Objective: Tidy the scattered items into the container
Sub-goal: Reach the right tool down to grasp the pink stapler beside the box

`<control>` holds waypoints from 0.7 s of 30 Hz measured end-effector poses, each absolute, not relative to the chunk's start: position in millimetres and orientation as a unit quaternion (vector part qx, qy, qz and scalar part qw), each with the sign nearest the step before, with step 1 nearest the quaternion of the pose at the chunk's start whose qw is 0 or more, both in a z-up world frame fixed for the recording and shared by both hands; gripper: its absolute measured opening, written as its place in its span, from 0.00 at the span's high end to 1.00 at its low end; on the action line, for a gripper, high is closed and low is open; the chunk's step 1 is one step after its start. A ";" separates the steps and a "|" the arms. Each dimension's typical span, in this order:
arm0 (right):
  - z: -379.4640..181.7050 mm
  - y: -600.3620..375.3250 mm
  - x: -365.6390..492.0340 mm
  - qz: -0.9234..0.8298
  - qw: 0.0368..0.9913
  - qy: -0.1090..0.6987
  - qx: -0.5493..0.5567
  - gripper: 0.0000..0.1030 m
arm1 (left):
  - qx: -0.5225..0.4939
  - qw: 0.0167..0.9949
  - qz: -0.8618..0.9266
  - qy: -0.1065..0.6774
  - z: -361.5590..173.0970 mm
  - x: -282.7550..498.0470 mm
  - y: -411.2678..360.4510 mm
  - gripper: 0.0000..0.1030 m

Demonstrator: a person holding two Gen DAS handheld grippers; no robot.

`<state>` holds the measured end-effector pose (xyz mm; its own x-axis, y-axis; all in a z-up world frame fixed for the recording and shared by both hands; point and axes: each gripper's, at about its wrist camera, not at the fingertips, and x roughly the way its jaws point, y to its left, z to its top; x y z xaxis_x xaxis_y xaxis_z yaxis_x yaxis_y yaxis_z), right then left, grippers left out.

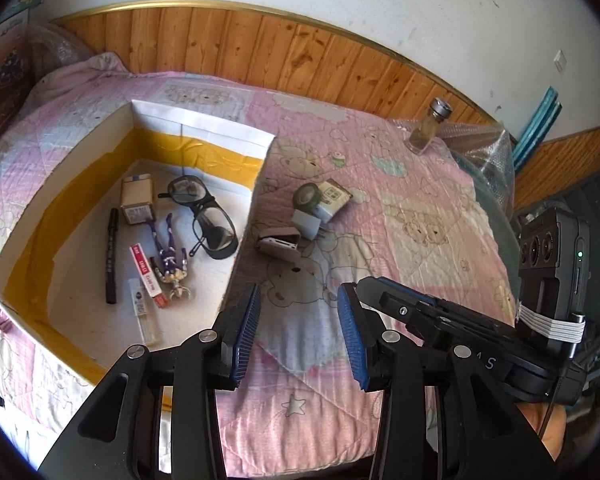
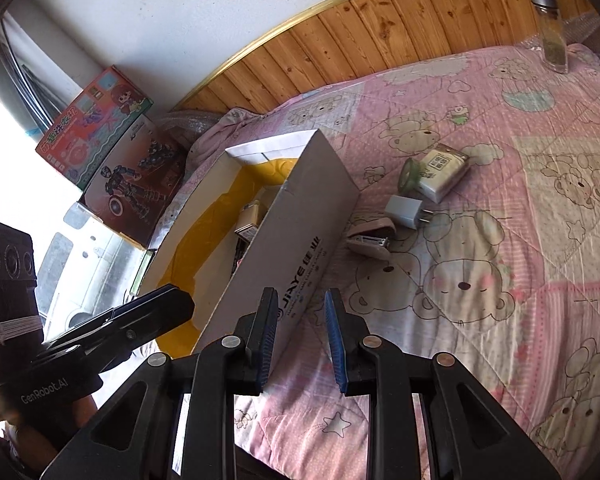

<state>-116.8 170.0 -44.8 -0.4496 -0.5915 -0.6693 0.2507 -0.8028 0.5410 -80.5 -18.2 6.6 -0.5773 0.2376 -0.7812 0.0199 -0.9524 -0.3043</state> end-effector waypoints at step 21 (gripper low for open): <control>-156.9 149.1 -249.7 -0.798 0.249 -0.190 0.515 0.55 | -0.477 0.047 0.867 -0.135 -21.7 -119.8 -12.7 0.59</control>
<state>-249.7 149.1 -156.9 -0.3454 -0.5928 -0.7275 0.2017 -0.8040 0.5594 -119.8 -12.7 -21.7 -0.5407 0.2109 -0.8144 0.0471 -0.9590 -0.2796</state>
